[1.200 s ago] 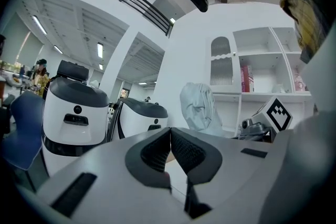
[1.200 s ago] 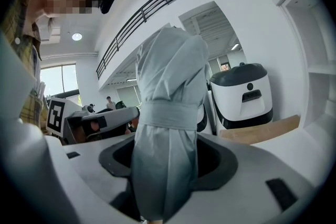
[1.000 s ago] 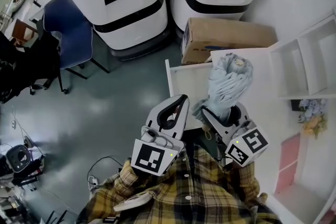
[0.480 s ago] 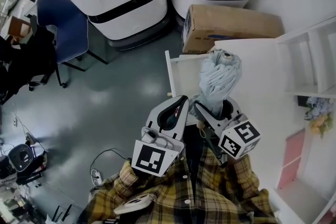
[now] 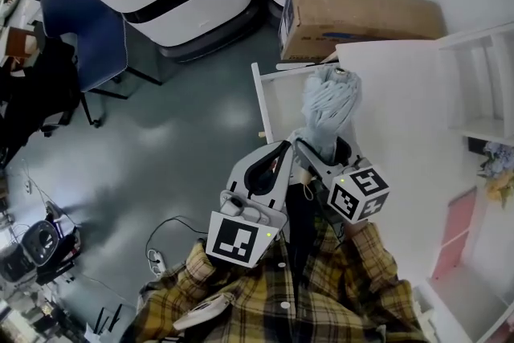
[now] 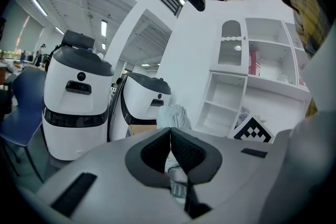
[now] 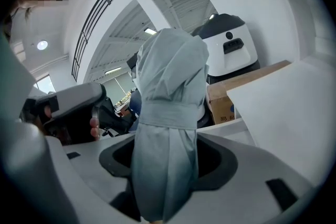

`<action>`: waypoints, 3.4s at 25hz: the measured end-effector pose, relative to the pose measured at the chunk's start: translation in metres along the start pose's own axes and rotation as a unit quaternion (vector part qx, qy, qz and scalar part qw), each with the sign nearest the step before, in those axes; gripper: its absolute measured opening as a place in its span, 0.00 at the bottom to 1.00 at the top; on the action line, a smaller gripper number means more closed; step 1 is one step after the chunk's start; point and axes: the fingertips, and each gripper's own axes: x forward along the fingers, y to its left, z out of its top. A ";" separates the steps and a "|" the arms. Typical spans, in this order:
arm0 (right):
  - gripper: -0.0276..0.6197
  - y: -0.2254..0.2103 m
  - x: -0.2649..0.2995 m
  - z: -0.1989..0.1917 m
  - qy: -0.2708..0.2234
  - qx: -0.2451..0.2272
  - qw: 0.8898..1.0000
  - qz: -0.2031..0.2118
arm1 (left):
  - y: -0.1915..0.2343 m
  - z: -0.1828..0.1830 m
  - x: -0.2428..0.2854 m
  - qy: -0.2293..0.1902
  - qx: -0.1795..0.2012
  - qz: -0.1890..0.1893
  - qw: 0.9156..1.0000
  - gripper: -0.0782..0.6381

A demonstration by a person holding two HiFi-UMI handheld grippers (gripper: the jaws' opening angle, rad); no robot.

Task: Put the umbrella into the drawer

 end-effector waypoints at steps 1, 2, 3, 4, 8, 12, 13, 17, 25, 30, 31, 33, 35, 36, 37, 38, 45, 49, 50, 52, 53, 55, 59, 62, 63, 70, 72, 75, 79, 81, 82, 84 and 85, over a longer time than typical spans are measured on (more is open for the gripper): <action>0.47 -0.004 0.005 -0.005 0.005 0.001 1.000 -0.006 | 0.001 -0.004 0.003 0.003 0.000 0.000 1.000 0.14; 0.47 -0.008 0.009 -0.009 0.010 0.002 1.000 -0.010 | 0.003 -0.007 0.006 0.006 -0.001 -0.001 1.000 0.14; 0.47 -0.011 0.014 -0.014 0.013 0.004 1.000 -0.014 | 0.004 -0.011 0.008 0.009 -0.003 -0.001 1.000 0.14; 0.47 -0.014 0.018 -0.018 0.017 0.006 1.000 -0.017 | 0.005 -0.014 0.011 0.012 -0.005 -0.002 1.000 0.14; 0.47 -0.025 0.033 -0.035 0.027 0.010 0.999 -0.031 | 0.009 -0.023 0.021 0.018 -0.002 -0.004 1.000 0.14; 0.47 -0.038 0.047 -0.049 0.036 0.019 0.998 -0.043 | 0.014 -0.029 0.033 0.018 -0.004 -0.005 1.000 0.14; 0.47 -0.040 0.050 -0.053 0.038 0.023 0.998 -0.046 | 0.015 -0.032 0.036 0.019 -0.002 -0.005 1.000 0.14; 0.47 -0.056 0.061 -0.066 0.046 0.036 0.997 -0.059 | 0.017 -0.043 0.047 0.024 0.022 -0.009 0.999 0.14; 0.47 -0.078 0.086 -0.095 0.069 0.050 0.993 -0.079 | 0.023 -0.061 0.058 0.025 0.054 -0.013 0.998 0.14; 0.47 -0.090 0.102 -0.115 0.089 0.061 0.990 -0.090 | 0.031 -0.072 0.060 0.037 0.054 -0.008 0.998 0.14; 0.47 -0.093 0.105 -0.118 0.092 0.064 0.989 -0.092 | 0.033 -0.074 0.061 0.038 0.051 -0.007 0.998 0.14; 0.47 -0.099 0.110 -0.124 0.099 0.070 0.988 -0.097 | 0.035 -0.077 0.063 0.041 0.051 -0.007 0.998 0.14; 0.47 -0.104 0.115 -0.131 0.106 0.076 0.986 -0.101 | 0.037 -0.078 0.064 0.044 0.051 -0.006 0.998 0.14; 0.47 -0.107 0.117 -0.134 0.110 0.080 0.985 -0.103 | 0.038 -0.079 0.064 0.045 0.050 -0.005 0.998 0.14; 0.47 -0.110 0.118 -0.138 0.113 0.084 0.984 -0.107 | 0.040 -0.080 0.064 0.047 0.049 -0.004 0.998 0.14; 0.47 -0.113 0.120 -0.141 0.117 0.088 0.983 -0.110 | 0.042 -0.081 0.064 0.049 0.049 -0.003 0.998 0.14; 0.47 -0.126 0.125 -0.163 0.137 0.104 0.976 -0.132 | 0.049 -0.084 0.062 0.054 0.043 0.003 0.998 0.14; 0.48 -0.131 0.126 -0.171 0.147 0.106 0.974 -0.137 | 0.050 -0.086 0.063 0.053 0.040 0.003 0.998 0.14; 0.48 -0.132 0.126 -0.173 0.150 0.105 0.973 -0.138 | 0.050 -0.087 0.064 0.053 0.040 0.002 0.998 0.14; 0.48 -0.135 0.126 -0.177 0.157 0.102 0.972 -0.140 | 0.050 -0.089 0.064 0.054 0.038 0.002 0.998 0.14; 0.48 -0.136 0.126 -0.178 0.160 0.101 0.971 -0.143 | 0.050 -0.089 0.064 0.054 0.038 0.002 0.998 0.14; 0.48 -0.138 0.127 -0.182 0.164 0.103 0.970 -0.148 | 0.050 -0.089 0.064 0.052 0.039 0.002 0.998 0.14; 0.49 -0.141 0.129 -0.185 0.169 0.100 0.968 -0.154 | 0.051 -0.089 0.065 0.053 0.036 0.003 0.998 0.14; 0.50 -0.141 0.131 -0.186 0.175 0.095 0.968 -0.154 | 0.053 -0.088 0.066 0.051 0.037 0.003 0.998 0.14; 0.50 -0.141 0.131 -0.187 0.180 0.093 0.967 -0.154 | 0.053 -0.088 0.066 0.050 0.038 0.003 0.998 0.14; 0.51 -0.139 0.133 -0.189 0.201 0.090 0.963 -0.152 | 0.052 -0.084 0.069 0.042 0.037 0.004 0.998 0.14; 0.51 -0.139 0.133 -0.188 0.201 0.093 0.964 -0.149 | 0.051 -0.083 0.069 0.040 0.035 0.005 0.999 0.14; 0.51 -0.138 0.133 -0.188 0.203 0.091 0.964 -0.146 | 0.052 -0.082 0.068 0.038 0.033 0.008 0.999 0.14; 0.53 -0.138 0.133 -0.187 0.204 0.094 0.963 -0.151 | 0.051 -0.079 0.068 0.034 0.036 0.011 0.999 0.14; 0.54 -0.139 0.131 -0.186 0.202 0.093 0.962 -0.157 | 0.052 -0.076 0.067 0.031 0.037 0.012 0.999 0.14; 0.55 -0.139 0.130 -0.185 0.201 0.092 0.962 -0.159 | 0.052 -0.074 0.067 0.029 0.038 0.012 0.999 0.14; 0.55 -0.139 0.128 -0.183 0.200 0.089 0.962 -0.164 | 0.051 -0.072 0.066 0.026 0.039 0.013 0.999 0.14; 0.56 -0.139 0.127 -0.182 0.199 0.088 0.962 -0.166 | 0.051 -0.071 0.066 0.025 0.040 0.013 0.999 0.14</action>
